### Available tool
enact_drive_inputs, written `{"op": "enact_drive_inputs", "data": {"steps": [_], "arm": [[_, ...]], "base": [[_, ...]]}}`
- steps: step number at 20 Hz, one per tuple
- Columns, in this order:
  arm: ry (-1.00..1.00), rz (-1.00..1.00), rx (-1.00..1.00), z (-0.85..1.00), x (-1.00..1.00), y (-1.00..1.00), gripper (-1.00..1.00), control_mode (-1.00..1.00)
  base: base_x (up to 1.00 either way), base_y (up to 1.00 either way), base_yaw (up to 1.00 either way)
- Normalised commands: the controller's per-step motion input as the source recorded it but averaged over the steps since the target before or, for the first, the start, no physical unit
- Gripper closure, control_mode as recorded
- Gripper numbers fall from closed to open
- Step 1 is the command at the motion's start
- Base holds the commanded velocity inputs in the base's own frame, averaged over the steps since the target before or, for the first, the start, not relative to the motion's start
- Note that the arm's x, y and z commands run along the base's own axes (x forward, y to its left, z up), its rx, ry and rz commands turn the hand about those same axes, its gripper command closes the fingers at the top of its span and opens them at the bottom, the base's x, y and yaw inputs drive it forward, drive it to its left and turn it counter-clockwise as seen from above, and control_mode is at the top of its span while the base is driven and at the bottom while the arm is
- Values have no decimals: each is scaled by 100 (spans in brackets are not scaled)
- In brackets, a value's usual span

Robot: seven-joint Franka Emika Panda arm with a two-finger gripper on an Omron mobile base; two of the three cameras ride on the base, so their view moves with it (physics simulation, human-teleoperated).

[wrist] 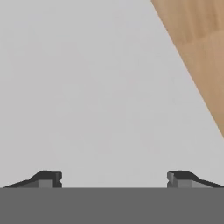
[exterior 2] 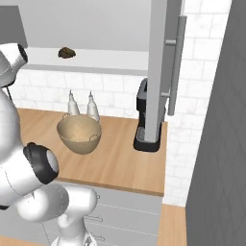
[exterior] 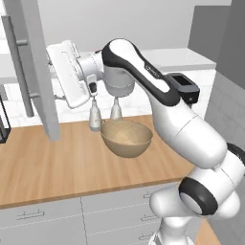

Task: Open the cabinet, pick up the bread from the cabinet and place it in the basket. Then move the basket to the dining counter.

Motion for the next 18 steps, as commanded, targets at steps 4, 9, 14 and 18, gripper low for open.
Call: {"op": "enact_drive_inputs", "data": {"steps": [4,9,14,18], "arm": [[0,-32,-5,-7,-18,61,-100,-100],[3,-24,-7,-15,2,3,-100,-100],[1,-4,-4,-20,36,-63,-100,-100],[-17,0,0,-44,25,-100,-100,-100]], "base": [[0,0,0],[0,0,0],[0,0,0],[0,0,0]]}}
